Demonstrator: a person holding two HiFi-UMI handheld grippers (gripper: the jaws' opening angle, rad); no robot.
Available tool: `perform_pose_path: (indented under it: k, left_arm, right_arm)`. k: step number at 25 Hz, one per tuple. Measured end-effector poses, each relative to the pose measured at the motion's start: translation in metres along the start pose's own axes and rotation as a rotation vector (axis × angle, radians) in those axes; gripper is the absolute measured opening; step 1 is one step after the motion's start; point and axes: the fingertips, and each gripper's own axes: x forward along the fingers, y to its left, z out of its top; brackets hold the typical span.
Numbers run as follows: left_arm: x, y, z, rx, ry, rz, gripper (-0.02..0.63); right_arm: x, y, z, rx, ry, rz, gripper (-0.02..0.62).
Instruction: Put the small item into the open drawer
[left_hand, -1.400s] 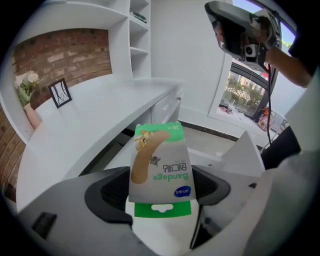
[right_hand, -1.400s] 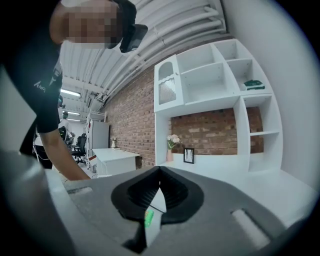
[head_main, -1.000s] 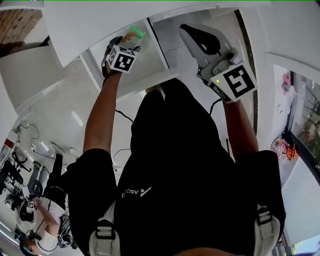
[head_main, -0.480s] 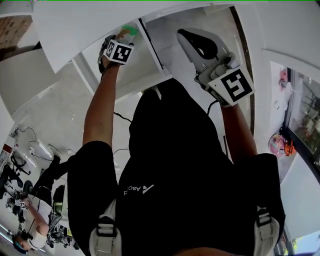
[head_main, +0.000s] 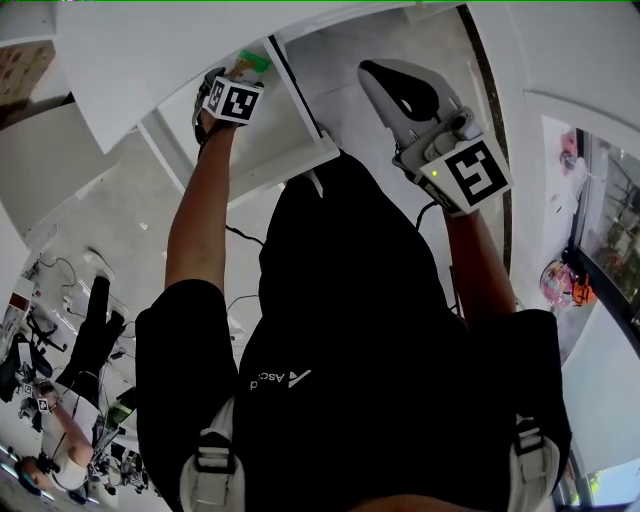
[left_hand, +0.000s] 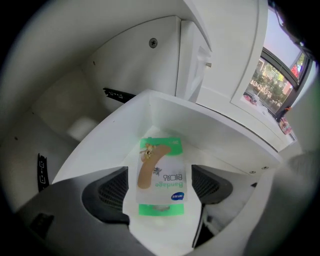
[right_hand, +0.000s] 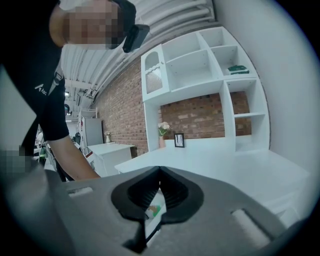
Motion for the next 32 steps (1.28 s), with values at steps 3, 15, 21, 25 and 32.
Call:
perform_pose_path:
  k: [3, 15, 21, 25, 32]
  left_arm:
    - [-0.001, -0.001, 0.0, -0.001, -0.005, -0.01, 0.411]
    - [-0.073, -0.021, 0.022, -0.025, -0.168, -0.054, 0.411]
    - [-0.139, -0.041, 0.041, -0.073, -0.323, -0.109, 0.402]
    - [-0.195, -0.059, 0.059, -0.119, -0.499, -0.148, 0.35]
    - [-0.322, -0.062, 0.101, -0.206, -0.875, -0.121, 0.21]
  right_arm:
    - [0.002, 0.0, -0.001, 0.003, -0.003, 0.006, 0.0]
    - [0.012, 0.022, 0.008, 0.003, -0.035, 0.053, 0.0]
    - [0.016, 0.036, 0.018, -0.005, -0.067, 0.08, 0.0]
    - [0.016, 0.046, 0.032, -0.026, -0.116, 0.088, 0.0]
    - [0.011, 0.067, 0.064, -0.019, -0.197, 0.133, 0.0]
